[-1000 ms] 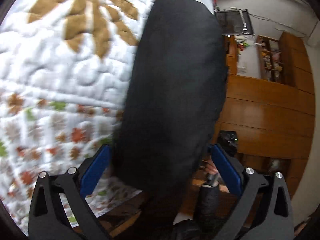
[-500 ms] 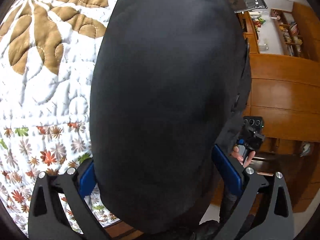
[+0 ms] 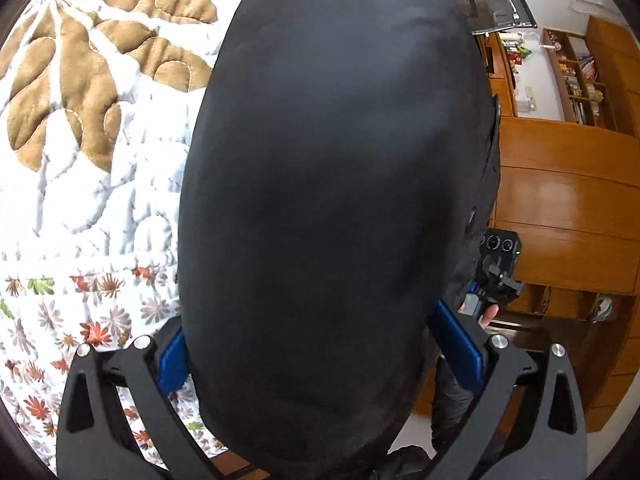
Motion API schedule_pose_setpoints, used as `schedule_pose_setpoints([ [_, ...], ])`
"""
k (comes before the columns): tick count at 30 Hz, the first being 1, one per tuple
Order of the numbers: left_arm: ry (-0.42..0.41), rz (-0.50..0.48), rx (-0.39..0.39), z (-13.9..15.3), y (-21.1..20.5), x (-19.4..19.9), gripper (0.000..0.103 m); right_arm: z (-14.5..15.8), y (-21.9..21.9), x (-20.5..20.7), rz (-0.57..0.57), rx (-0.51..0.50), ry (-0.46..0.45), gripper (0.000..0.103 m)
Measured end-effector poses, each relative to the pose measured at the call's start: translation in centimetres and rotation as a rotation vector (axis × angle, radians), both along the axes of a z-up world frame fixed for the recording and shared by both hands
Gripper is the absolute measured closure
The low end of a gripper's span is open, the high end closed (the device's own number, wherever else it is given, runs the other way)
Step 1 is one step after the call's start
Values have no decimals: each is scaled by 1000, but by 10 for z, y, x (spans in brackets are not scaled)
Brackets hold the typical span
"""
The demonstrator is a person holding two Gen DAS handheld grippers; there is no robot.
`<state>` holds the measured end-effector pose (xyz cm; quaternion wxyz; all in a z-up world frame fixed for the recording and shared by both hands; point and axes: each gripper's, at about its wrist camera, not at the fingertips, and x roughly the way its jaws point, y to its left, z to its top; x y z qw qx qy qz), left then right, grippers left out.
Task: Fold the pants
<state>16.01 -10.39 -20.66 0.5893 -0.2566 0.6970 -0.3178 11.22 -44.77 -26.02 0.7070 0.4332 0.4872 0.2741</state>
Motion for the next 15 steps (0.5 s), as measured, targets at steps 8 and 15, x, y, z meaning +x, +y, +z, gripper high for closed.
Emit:
schedule_pose_setpoints([
  [8,-74,15,-13,9,-9,-4,4,8,11,-8,3,-67,-68,34],
  [15,-120,27,0,19,-12,-4,16,20,25,-9,-4,-106,-104,52],
])
